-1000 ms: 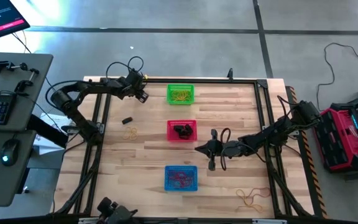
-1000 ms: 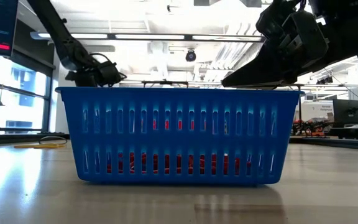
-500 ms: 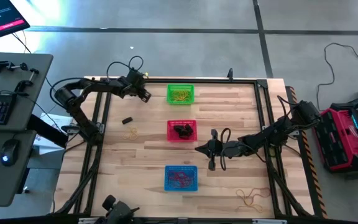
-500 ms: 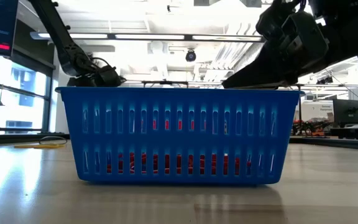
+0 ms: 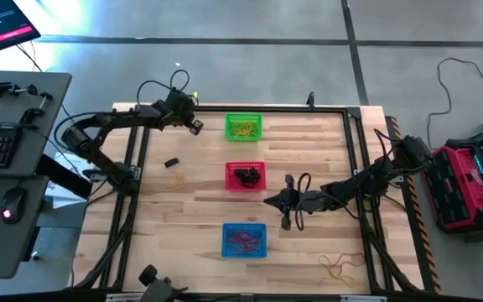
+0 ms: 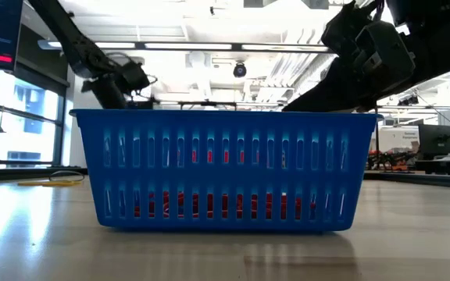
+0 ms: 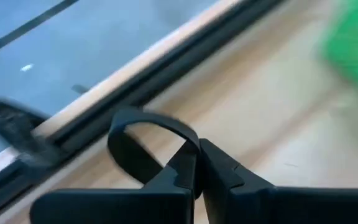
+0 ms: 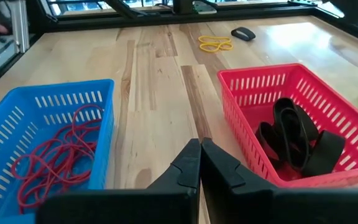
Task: Sort rubber bands into baskets
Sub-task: Put the black rubber band into the red bin
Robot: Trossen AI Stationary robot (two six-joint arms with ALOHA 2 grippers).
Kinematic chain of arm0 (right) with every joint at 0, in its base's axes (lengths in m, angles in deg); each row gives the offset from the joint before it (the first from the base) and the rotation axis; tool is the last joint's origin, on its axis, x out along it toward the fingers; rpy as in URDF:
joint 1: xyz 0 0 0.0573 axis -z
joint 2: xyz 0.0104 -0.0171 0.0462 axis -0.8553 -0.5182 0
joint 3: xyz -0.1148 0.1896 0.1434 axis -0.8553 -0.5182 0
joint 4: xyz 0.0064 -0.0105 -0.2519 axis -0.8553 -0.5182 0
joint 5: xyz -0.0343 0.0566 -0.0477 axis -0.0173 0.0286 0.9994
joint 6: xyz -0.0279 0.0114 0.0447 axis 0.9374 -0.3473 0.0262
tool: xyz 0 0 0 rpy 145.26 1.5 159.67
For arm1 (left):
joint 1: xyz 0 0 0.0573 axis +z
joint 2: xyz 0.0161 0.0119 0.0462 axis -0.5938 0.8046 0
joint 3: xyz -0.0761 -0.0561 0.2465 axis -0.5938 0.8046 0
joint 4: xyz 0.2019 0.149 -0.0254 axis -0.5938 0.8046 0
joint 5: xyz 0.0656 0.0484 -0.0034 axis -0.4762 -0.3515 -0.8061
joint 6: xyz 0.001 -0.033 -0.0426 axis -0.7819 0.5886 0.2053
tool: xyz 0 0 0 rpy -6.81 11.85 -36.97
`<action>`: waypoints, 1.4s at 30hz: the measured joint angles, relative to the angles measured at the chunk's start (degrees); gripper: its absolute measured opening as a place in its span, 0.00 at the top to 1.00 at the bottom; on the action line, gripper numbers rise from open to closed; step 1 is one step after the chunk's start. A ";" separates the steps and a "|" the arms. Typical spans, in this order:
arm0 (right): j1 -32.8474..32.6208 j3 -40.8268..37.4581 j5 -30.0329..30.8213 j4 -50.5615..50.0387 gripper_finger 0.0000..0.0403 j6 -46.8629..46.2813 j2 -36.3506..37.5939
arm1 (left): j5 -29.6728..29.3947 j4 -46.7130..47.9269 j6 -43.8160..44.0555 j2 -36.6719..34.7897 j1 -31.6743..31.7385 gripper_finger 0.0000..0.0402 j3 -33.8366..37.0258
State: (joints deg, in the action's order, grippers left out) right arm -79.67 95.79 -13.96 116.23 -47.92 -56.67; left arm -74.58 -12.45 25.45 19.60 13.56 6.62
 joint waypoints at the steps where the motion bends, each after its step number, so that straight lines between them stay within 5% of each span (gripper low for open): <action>1: 0.00 0.00 0.00 -0.24 1.00 -0.04 0.00 | 1.31 0.83 -0.60 -1.24 -0.67 0.99 0.00; 13: -1.09 0.00 0.16 -1.13 1.00 -0.90 0.00 | 9.32 0.88 -2.44 -14.75 -19.71 1.00 0.00; 26: -1.36 0.00 1.57 -1.14 1.00 0.43 0.00 | 12.07 -5.73 6.64 -15.36 -40.16 1.00 -0.22; 42: -1.25 0.00 1.55 -1.92 1.00 0.39 0.00 | 7.46 20.27 -0.42 6.94 -47.12 1.00 -22.17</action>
State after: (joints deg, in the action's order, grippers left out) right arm -80.92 95.79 -12.40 114.31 -47.53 -56.67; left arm -67.12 7.82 25.03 26.54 -33.56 -15.55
